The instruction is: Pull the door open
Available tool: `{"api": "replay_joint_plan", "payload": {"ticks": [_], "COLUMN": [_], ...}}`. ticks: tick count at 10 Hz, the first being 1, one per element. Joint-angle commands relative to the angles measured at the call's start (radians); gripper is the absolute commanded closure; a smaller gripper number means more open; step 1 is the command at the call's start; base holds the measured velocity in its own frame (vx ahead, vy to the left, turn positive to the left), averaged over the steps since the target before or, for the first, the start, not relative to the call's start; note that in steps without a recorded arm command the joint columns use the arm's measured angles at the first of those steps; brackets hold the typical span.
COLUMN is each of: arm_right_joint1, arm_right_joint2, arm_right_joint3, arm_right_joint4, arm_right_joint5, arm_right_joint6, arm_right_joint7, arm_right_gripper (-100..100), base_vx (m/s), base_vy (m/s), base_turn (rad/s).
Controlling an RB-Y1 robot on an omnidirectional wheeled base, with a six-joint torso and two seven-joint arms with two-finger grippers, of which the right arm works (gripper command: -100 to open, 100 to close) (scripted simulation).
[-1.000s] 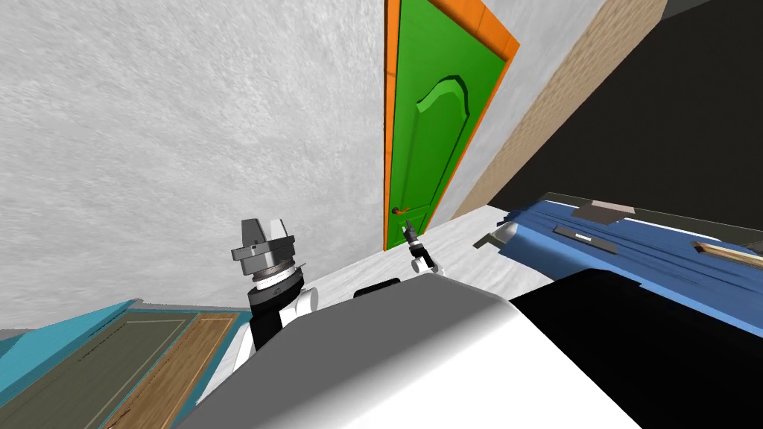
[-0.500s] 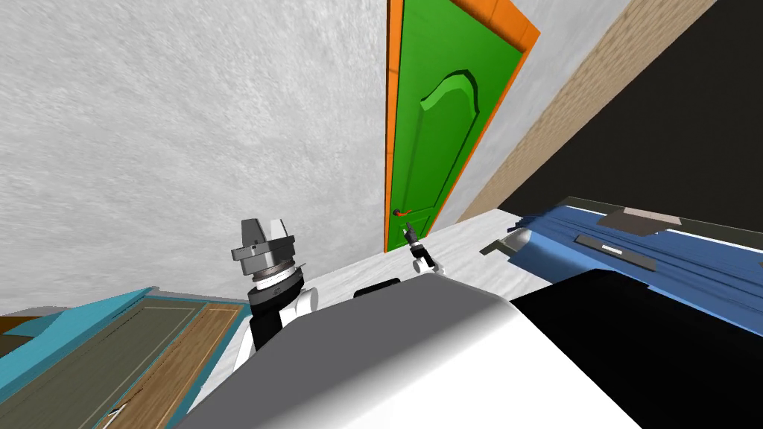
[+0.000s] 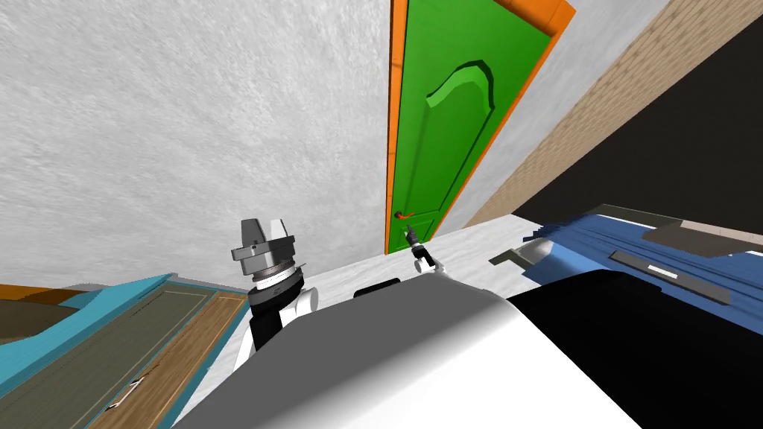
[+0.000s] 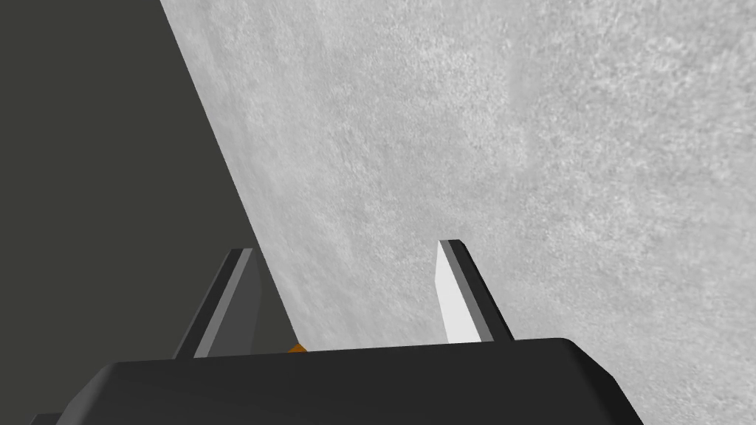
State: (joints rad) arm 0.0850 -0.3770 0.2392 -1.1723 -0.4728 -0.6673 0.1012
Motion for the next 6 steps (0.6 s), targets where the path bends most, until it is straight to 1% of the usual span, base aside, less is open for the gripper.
{"api": "replay_joint_plan", "payload": {"ticks": [1, 3, 6], "arm_right_joint1": [-0.009, -0.024, -0.045], "arm_right_joint2": [-0.016, -0.029, -0.046], "arm_right_joint3": [0.008, 0.017, 0.029], "arm_right_joint4": [0.037, 0.082, 0.141], "arm_right_joint5": [-0.012, -0.025, -0.042], "arm_right_joint6": [-0.004, -0.007, -0.010], "arm_right_joint7": [-0.005, -0.007, -0.010], "arm_right_gripper": [-100, -100, -100], "base_vx": [0.034, 0.023, 0.027], "base_vy": [-0.110, -0.101, -0.085], "base_turn": [0.117, 0.093, 0.098]}}
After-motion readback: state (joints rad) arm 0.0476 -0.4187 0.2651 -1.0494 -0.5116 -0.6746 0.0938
